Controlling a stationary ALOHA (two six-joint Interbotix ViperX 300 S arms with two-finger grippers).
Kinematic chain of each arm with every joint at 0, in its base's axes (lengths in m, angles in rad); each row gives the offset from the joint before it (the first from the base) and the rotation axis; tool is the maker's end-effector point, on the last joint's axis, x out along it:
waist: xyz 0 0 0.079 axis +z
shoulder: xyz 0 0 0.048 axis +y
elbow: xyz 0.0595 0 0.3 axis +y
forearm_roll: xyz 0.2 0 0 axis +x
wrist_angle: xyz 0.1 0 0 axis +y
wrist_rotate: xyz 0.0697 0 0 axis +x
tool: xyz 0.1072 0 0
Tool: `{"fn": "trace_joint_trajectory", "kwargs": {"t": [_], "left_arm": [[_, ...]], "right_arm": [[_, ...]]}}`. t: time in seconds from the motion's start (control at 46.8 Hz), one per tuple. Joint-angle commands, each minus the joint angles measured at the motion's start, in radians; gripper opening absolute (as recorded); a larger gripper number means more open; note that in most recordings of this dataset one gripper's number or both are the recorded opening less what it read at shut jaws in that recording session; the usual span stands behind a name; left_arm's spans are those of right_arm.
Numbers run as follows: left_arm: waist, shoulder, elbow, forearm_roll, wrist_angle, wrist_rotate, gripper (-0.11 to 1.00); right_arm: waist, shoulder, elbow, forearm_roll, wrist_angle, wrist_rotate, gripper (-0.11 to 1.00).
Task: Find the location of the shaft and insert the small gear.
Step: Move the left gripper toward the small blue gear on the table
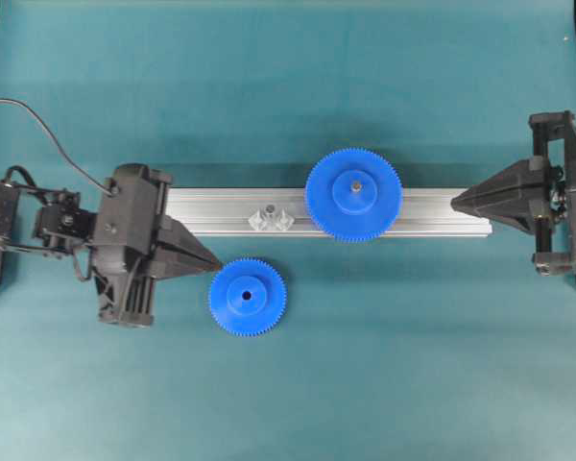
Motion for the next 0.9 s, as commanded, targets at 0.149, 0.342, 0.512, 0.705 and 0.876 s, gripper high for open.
{"fn": "trace_joint_trajectory", "kwargs": {"t": [0.149, 0.342, 0.512, 0.705, 0.876], "left_arm": [[-0.011, 0.048, -0.091, 0.002, 0.132, -0.003, -0.01], [-0.009, 0.077, -0.12, 0.002, 0.163, 0.0, -0.01], [-0.011, 0.097, -0.14, 0.002, 0.189, -0.011, -0.01], [-0.011, 0.149, -0.199, 0.002, 0.281, -0.081, -0.01], [-0.011, 0.202, -0.247, 0.002, 0.348, -0.117, -0.01]], "right_arm": [[-0.005, 0.006, -0.023, 0.003, -0.006, 0.011, 0.0], [-0.005, 0.006, -0.023, 0.002, -0.006, 0.011, 0.0], [-0.006, 0.006, -0.021, 0.003, -0.005, 0.012, 0.0], [-0.005, 0.006, -0.02, 0.003, -0.005, 0.012, 0.0], [-0.005, 0.006, -0.017, 0.003, -0.005, 0.021, 0.0]]}}
